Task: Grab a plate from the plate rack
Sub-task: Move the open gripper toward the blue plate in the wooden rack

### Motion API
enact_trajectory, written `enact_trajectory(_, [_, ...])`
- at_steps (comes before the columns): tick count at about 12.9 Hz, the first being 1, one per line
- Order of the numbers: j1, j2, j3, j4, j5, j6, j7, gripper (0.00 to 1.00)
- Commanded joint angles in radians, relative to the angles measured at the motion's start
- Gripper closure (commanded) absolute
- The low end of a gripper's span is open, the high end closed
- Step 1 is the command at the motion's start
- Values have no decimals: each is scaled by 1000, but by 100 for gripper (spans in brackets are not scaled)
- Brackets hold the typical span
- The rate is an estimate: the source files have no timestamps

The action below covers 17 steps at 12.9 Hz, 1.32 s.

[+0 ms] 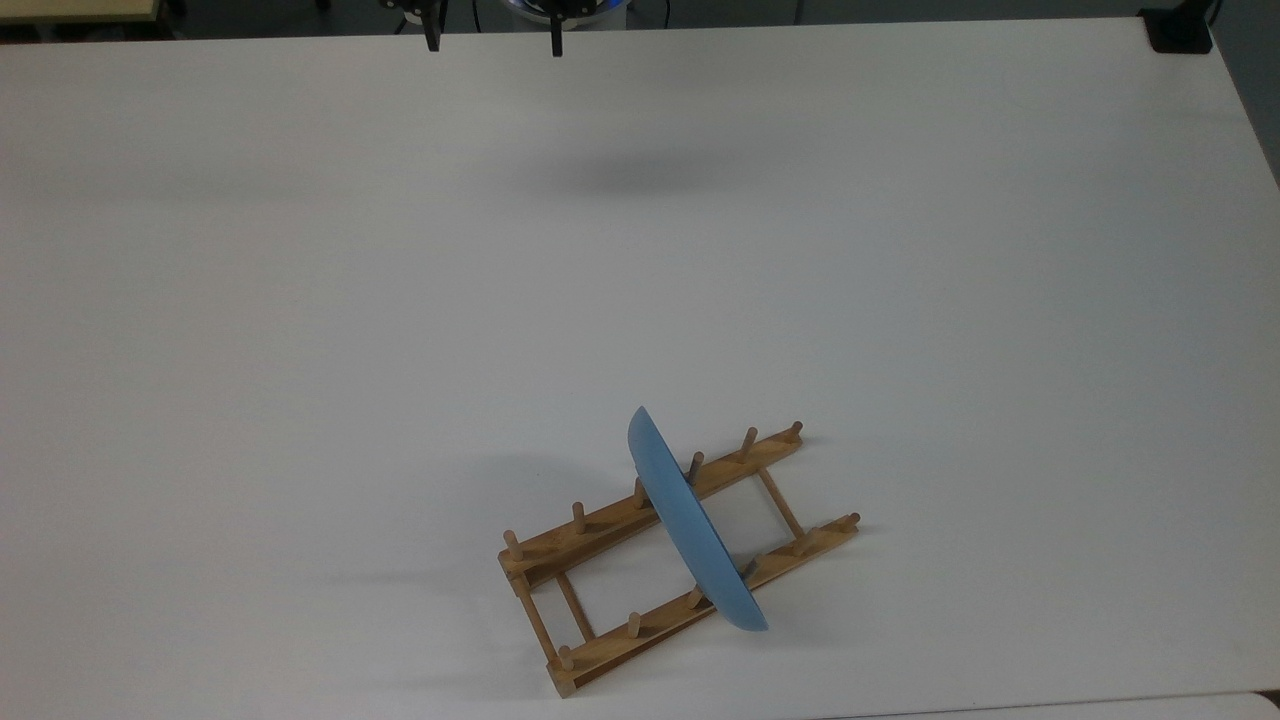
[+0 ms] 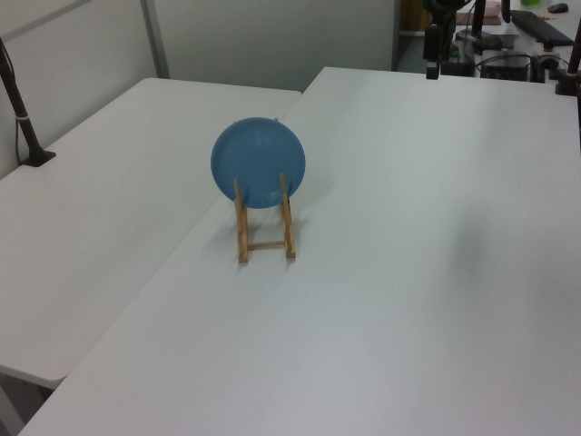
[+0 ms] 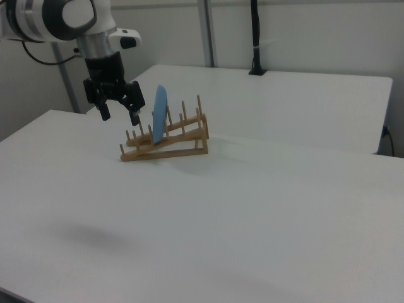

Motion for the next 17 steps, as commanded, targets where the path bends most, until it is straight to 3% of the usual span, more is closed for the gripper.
enact_trajectory(1, [9, -6, 0, -3, 21, 1, 2, 0])
enact_trajectory(6, [73, 69, -1, 31, 1, 251, 0, 0])
enact_trajectory(9, [113, 131, 0, 46, -84, 397, 9, 0])
enact_trajectory(12, [147, 256, -1, 94, -224, 602, 111, 0])
enact_trajectory(16, [182, 342, -1, 117, -512, 727, 436, 12])
enact_trajectory(17, [200, 367, -1, 115, -612, 739, 536, 14])
